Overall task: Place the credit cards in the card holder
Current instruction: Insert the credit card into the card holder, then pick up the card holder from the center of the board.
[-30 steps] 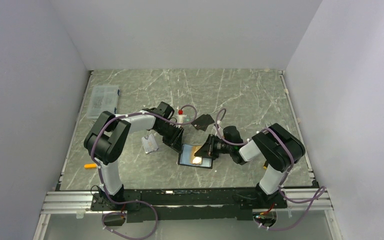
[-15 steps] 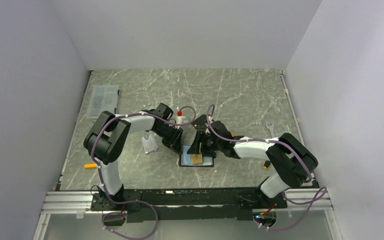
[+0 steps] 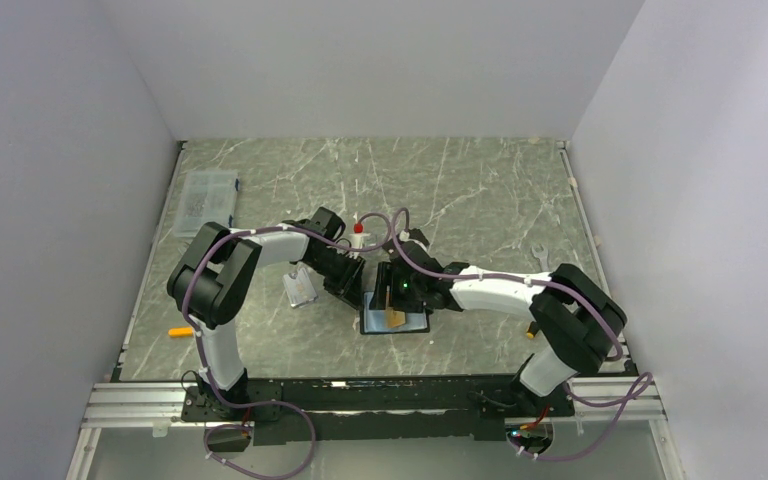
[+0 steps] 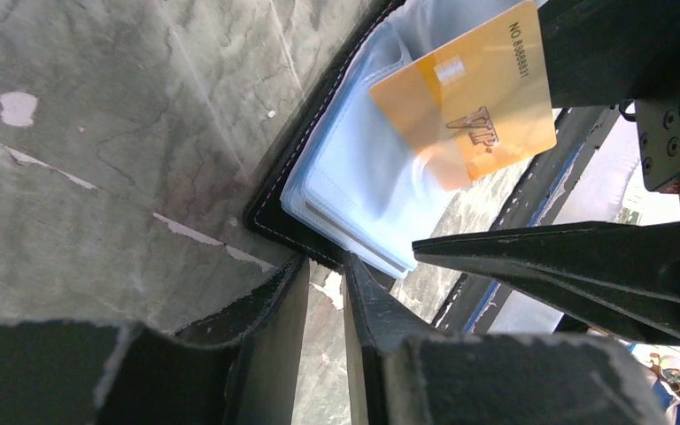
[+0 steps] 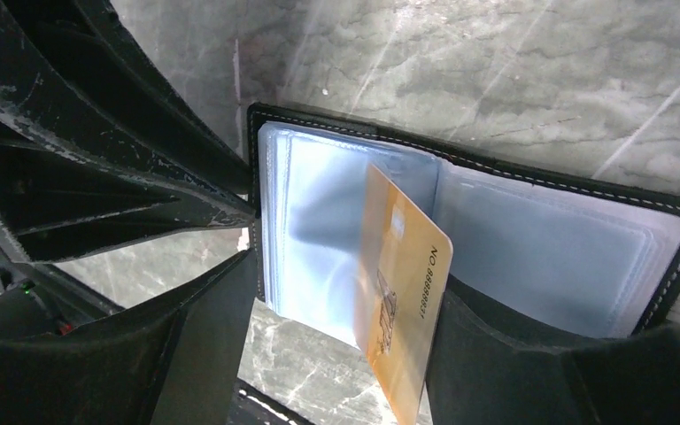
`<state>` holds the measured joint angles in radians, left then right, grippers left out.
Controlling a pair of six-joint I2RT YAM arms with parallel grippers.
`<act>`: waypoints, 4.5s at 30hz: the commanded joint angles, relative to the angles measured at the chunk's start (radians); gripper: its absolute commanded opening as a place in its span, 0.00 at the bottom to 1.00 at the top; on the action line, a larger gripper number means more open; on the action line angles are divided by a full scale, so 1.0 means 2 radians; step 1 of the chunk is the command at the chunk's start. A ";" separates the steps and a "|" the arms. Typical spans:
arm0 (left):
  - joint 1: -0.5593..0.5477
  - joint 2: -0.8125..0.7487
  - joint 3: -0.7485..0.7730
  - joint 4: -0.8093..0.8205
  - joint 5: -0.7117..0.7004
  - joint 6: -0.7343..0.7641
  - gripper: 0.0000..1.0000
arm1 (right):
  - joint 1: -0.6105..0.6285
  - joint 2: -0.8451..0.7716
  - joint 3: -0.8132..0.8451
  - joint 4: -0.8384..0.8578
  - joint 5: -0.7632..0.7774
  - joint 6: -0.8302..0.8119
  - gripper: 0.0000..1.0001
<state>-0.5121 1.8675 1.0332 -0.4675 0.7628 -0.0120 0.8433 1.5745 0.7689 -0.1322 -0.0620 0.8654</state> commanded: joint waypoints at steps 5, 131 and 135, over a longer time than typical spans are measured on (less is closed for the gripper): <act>-0.004 0.021 -0.008 0.004 -0.013 0.010 0.28 | -0.004 -0.012 -0.027 -0.169 0.087 -0.039 0.70; 0.040 -0.056 -0.006 0.060 0.096 0.010 0.71 | -0.138 -0.249 -0.219 -0.004 -0.081 0.014 0.86; 0.000 -0.049 0.001 0.064 0.081 0.035 0.64 | -0.142 -0.248 -0.232 0.010 -0.083 0.021 0.82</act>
<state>-0.4431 1.7691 1.0245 -0.4164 0.9043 0.0311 0.5663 1.0576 0.3626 -0.1570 -0.2062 0.8757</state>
